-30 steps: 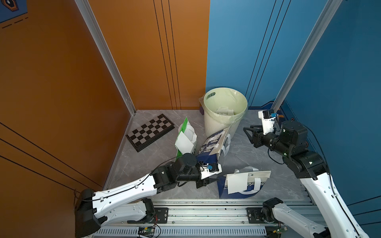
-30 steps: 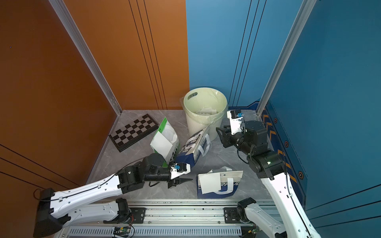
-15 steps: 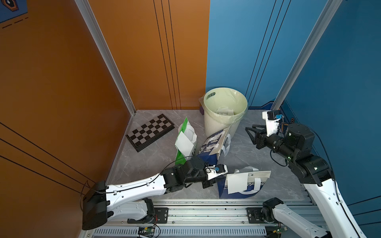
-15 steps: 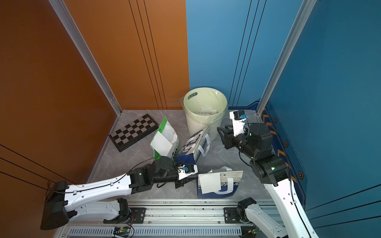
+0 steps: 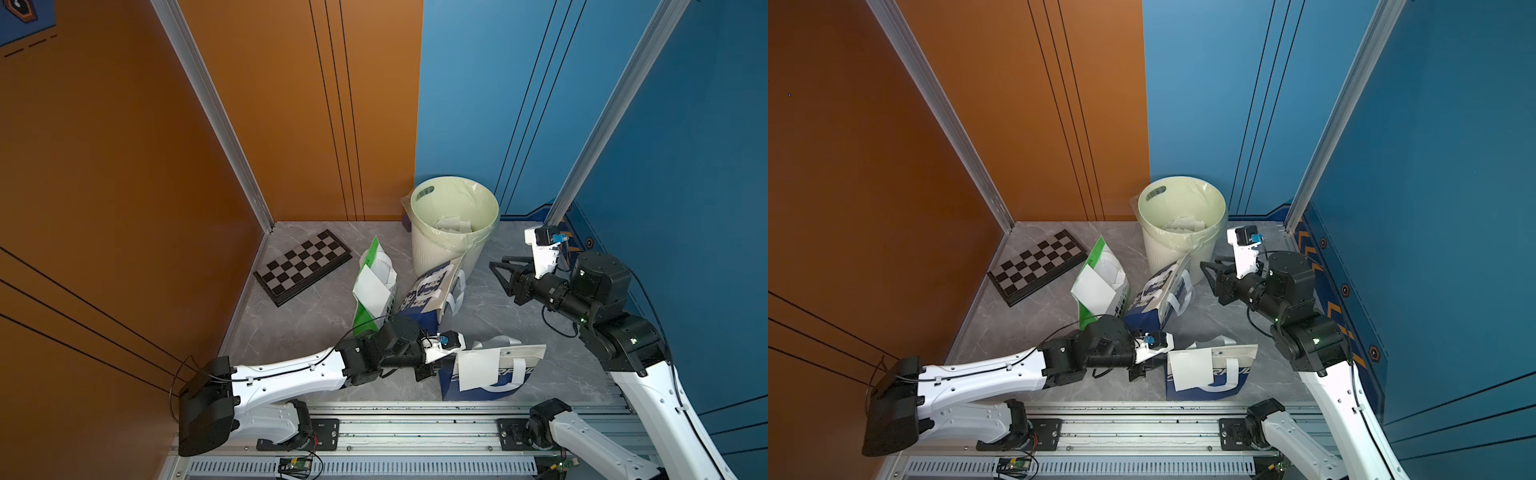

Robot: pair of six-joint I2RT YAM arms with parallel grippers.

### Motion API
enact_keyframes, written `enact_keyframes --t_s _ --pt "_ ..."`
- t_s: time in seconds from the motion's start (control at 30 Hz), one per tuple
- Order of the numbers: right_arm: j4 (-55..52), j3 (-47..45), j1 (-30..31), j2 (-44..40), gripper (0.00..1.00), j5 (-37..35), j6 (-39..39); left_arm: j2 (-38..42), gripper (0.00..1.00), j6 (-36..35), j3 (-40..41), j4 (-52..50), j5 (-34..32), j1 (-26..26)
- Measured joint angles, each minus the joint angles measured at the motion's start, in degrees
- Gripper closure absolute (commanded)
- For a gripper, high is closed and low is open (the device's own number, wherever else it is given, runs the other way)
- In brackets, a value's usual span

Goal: Shred takeout receipts and throw away
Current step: Pick up the takeout bag at the center of the board.

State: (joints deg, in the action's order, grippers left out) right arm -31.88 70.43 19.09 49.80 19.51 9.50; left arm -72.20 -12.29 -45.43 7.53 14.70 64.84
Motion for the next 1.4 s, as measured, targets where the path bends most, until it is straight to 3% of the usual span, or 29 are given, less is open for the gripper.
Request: enact_keyframes --t_s 0.23,0.5,0.73,1.0,1.4 --pt "0.0 -1.0 0.0 -0.6 0.57 0.3 1.0 -1.9 0.96 1.2 -1.2 1.7 3.7 -0.4" --pt "0.0 -1.1 -1.3 -2.0 0.57 1.1 3.1 -2.8 1.0 4.3 -2.4 2.3 4.5 -1.2" --pt "0.3 -5.3 -6.2 -5.7 0.51 3.3 9.9 -5.2 1.0 8.0 -2.9 7.3 -5.4 -0.6" --pt "-4.1 -12.9 -14.8 -12.2 0.39 10.9 20.5 -11.2 1.0 13.7 -3.5 16.9 -13.7 -0.1" --pt "-15.2 -13.4 -18.2 -16.8 0.24 16.5 22.3 -17.8 1.0 24.5 -7.0 27.9 -22.4 2.9"
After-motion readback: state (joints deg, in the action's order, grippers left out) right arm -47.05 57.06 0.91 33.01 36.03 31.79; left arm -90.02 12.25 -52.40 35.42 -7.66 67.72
